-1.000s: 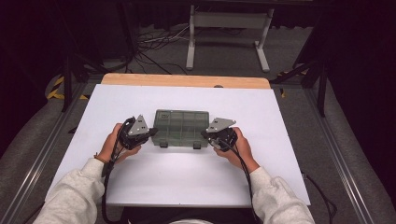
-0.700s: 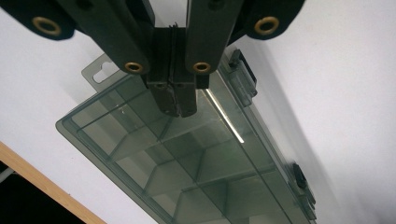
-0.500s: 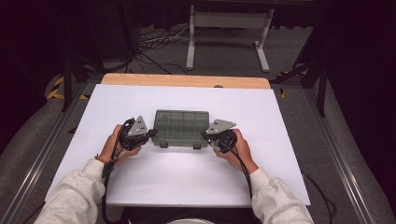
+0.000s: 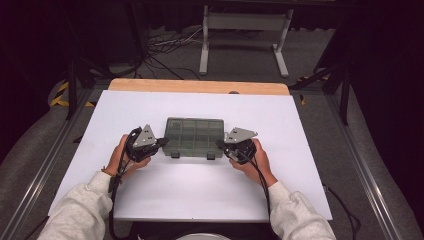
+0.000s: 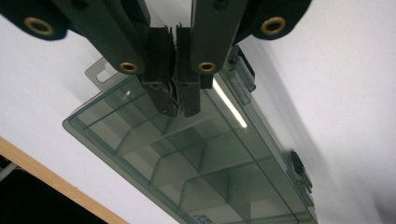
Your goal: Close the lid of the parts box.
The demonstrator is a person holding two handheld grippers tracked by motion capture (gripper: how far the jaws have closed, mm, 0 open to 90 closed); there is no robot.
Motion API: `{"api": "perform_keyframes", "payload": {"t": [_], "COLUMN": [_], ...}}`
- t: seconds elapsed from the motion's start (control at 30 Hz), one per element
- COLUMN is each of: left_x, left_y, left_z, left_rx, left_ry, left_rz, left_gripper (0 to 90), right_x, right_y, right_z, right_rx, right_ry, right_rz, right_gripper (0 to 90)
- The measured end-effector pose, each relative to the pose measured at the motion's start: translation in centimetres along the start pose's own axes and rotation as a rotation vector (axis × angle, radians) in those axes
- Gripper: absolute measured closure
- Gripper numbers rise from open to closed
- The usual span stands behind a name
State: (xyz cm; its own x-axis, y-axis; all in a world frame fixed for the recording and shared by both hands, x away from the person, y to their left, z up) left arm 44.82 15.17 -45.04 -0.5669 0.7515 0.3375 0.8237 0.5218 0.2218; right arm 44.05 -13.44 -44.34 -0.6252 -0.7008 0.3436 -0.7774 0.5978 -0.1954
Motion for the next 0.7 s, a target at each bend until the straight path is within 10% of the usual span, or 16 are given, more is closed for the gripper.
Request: {"api": "perform_keyframes", "payload": {"t": [0.4, 0.7], "left_x": [0.80, 0.62], "left_y": [0.17, 0.09], "left_z": [-0.38, -0.34], "left_rx": [-0.015, 0.013], "left_ry": [-0.055, -0.085], "left_rz": [-0.008, -0.027], "left_gripper": [76.2, 42.8], "right_x": [0.52, -0.04], "right_y": [-0.16, -0.27], "right_z": [-0.25, 0.31], "right_rx": [-0.009, -0.038], "right_ry": [-0.042, -0.057], "right_rz": [0.034, 0.054], "right_gripper": [66.1, 33.7]}}
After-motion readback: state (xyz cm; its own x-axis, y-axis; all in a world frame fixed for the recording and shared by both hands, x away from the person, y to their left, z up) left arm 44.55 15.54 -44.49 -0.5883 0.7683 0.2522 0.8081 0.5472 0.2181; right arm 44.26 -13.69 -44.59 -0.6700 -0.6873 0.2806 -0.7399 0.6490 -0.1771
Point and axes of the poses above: each handheld gripper's, and its own axes: x roughly backward along the jaws, z roughly out of its underside, y roughly to its left, the point moved 4 cm from there along -x, roughly forward along the jaws, and after that the axes turned 15 degrees about -y, right-handed, at the moved point
